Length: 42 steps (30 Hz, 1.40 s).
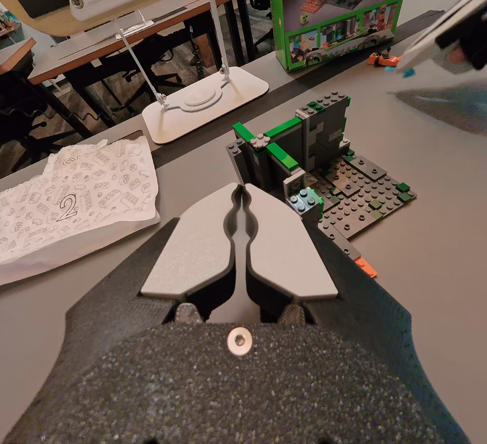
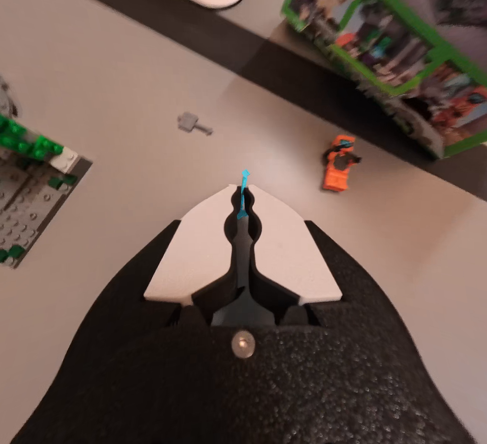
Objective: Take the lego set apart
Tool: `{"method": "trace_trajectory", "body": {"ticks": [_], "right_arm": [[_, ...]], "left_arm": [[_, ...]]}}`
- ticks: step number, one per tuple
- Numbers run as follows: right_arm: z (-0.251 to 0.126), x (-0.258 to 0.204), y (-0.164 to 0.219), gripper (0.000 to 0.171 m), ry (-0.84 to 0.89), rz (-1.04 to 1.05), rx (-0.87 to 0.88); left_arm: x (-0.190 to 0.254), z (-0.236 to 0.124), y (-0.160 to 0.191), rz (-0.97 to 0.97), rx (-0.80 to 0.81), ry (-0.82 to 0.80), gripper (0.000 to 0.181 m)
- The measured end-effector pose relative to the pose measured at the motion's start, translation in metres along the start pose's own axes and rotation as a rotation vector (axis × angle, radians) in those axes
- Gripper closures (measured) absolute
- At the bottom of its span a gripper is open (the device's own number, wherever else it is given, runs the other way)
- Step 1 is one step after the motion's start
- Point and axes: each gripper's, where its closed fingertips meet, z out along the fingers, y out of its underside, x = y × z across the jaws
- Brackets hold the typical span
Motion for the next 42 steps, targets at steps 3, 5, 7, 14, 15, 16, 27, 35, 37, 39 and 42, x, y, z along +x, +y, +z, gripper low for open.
{"method": "trace_trajectory", "body": {"ticks": [3, 5, 7, 14, 15, 16, 27, 35, 37, 39, 42], "right_arm": [[-0.004, 0.033, -0.013, 0.169, 0.074, 0.072, 0.041], [0.002, 0.044, -0.011, 0.169, 0.063, 0.143, 0.031], [0.008, 0.052, -0.009, 0.169, 0.072, 0.182, 0.036], [0.016, 0.049, -0.006, 0.161, 0.076, 0.177, 0.070], [0.016, 0.049, -0.008, 0.156, 0.081, 0.178, 0.077], [0.014, 0.049, -0.011, 0.151, 0.088, 0.177, 0.089], [0.041, -0.051, -0.036, 0.137, -0.184, -0.315, -0.019], [0.053, -0.055, -0.022, 0.137, -0.434, -0.554, -0.199], [0.054, -0.054, -0.022, 0.140, -0.461, -0.555, -0.204], [0.055, -0.052, -0.023, 0.144, -0.471, -0.555, -0.197], [0.056, -0.049, -0.024, 0.153, -0.474, -0.550, -0.182]], "left_arm": [[0.000, 0.002, 0.003, -0.005, -0.011, 0.003, 0.181], [0.000, 0.002, 0.003, -0.003, -0.011, 0.001, 0.181], [-0.001, 0.001, 0.002, -0.003, -0.009, -0.002, 0.181], [-0.002, 0.003, 0.005, -0.010, -0.017, 0.001, 0.181], [-0.002, 0.003, 0.005, -0.009, -0.017, 0.002, 0.181], [-0.001, 0.004, 0.005, -0.008, -0.017, 0.003, 0.181], [0.000, 0.004, 0.007, -0.004, -0.020, 0.007, 0.181], [-0.003, 0.005, 0.006, -0.003, -0.003, 0.017, 0.181], [-0.004, 0.007, 0.008, -0.009, -0.008, 0.022, 0.181], [-0.004, 0.009, 0.010, -0.008, -0.012, 0.025, 0.181], [-0.004, 0.010, 0.010, -0.005, -0.012, 0.031, 0.181]]}}
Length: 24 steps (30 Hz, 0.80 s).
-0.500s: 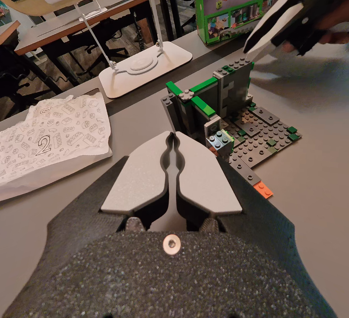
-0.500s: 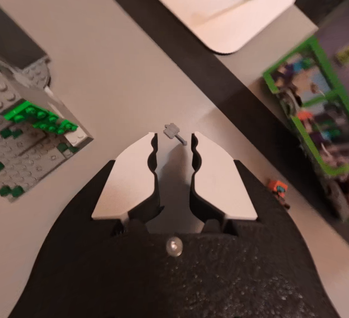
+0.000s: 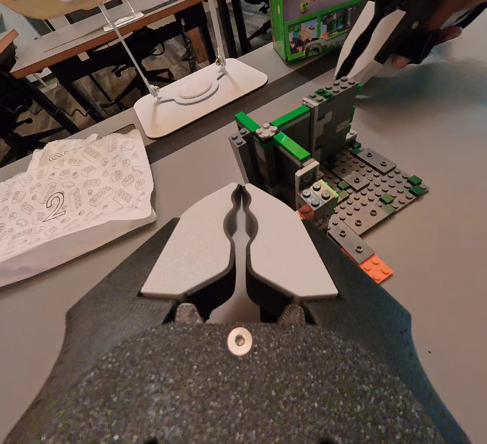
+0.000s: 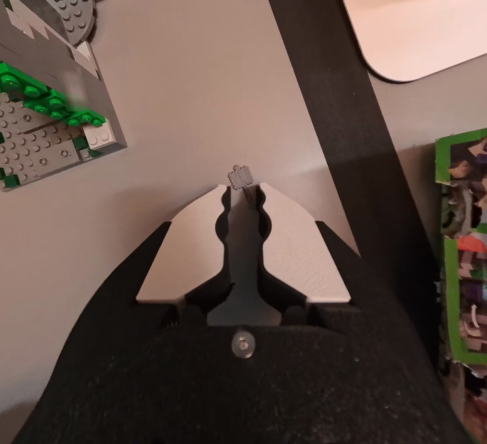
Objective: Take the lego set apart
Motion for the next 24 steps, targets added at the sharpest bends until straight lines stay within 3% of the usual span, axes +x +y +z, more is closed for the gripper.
{"method": "trace_trajectory", "body": {"ticks": [2, 10, 17, 24], "right_arm": [[0.000, -0.001, 0.001, 0.168, -0.001, -0.005, 0.007], [-0.013, 0.009, 0.013, 0.169, 0.169, 0.035, -0.037], [-0.051, 0.047, 0.029, 0.169, 0.366, 0.390, 0.014], [-0.068, 0.050, 0.038, 0.160, 0.413, 0.535, 0.071]], "left_arm": [[0.000, 0.000, 0.000, 0.003, 0.000, 0.002, 0.181], [-0.002, -0.002, 0.000, -0.005, 0.004, -0.003, 0.181], [-0.001, -0.002, -0.001, -0.003, 0.005, -0.004, 0.181], [0.001, -0.004, -0.002, -0.004, 0.008, -0.002, 0.181]]}}
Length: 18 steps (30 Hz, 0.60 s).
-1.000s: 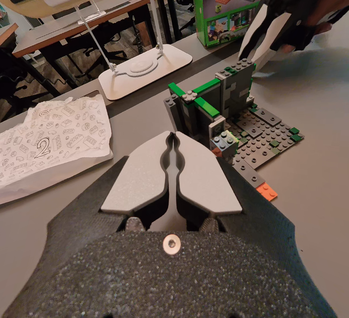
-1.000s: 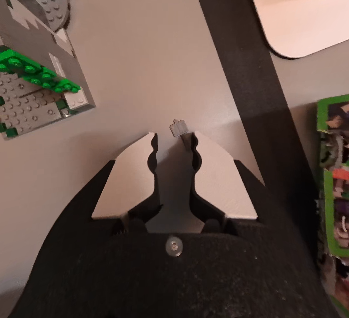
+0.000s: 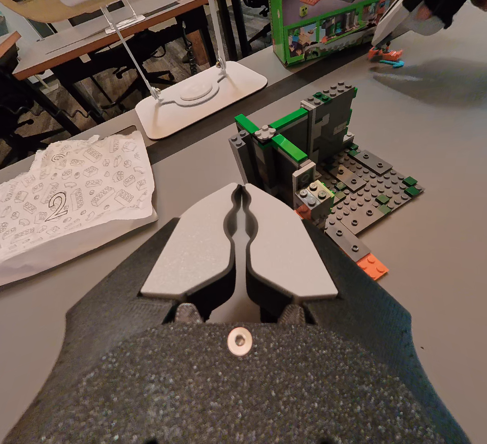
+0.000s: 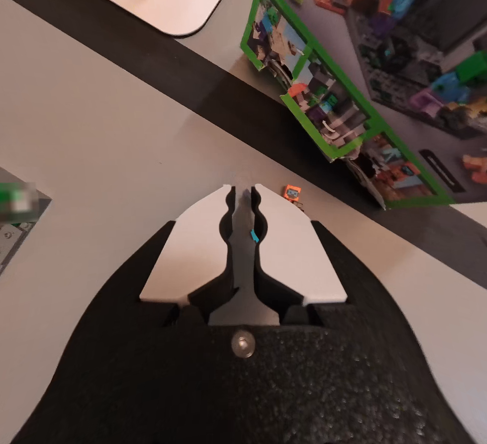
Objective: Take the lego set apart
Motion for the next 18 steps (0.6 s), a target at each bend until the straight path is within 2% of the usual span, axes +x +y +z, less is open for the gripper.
{"method": "trace_trajectory", "body": {"ticks": [9, 14, 18], "right_arm": [[-0.038, -0.016, -0.023, 0.156, -0.094, 0.058, 0.183], [-0.065, -0.071, -0.039, 0.150, -0.196, -0.003, 0.340], [-0.067, -0.119, -0.040, 0.137, -0.269, -0.002, 0.394]], "left_arm": [[0.001, -0.001, -0.002, -0.004, 0.006, -0.001, 0.181], [0.002, 0.000, -0.002, -0.009, 0.004, 0.006, 0.181], [0.007, -0.001, -0.004, -0.003, 0.010, 0.014, 0.181]]}}
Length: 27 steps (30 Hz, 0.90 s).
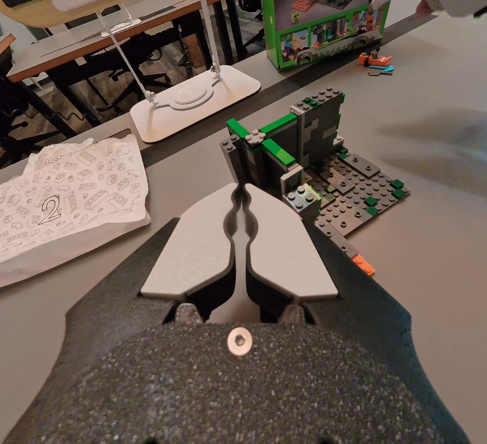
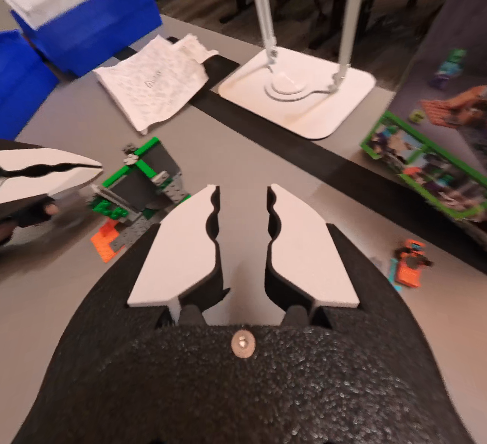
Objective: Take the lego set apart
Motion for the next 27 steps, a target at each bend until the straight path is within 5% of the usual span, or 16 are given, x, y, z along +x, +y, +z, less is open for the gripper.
{"method": "trace_trajectory", "body": {"ticks": [11, 17, 27], "right_arm": [[0.015, -0.096, 0.043, 0.133, -0.074, -0.065, -0.048], [0.013, -0.093, 0.044, 0.137, -0.044, -0.092, -0.024], [0.018, -0.104, 0.055, 0.141, -0.099, -0.108, -0.051]], "left_arm": [[0.008, -0.008, -0.015, 0.024, 0.039, 0.048, 0.180], [0.023, -0.010, -0.009, 0.043, -0.033, 0.139, 0.155], [0.038, -0.013, -0.004, 0.011, -0.085, 0.277, 0.146]]}}
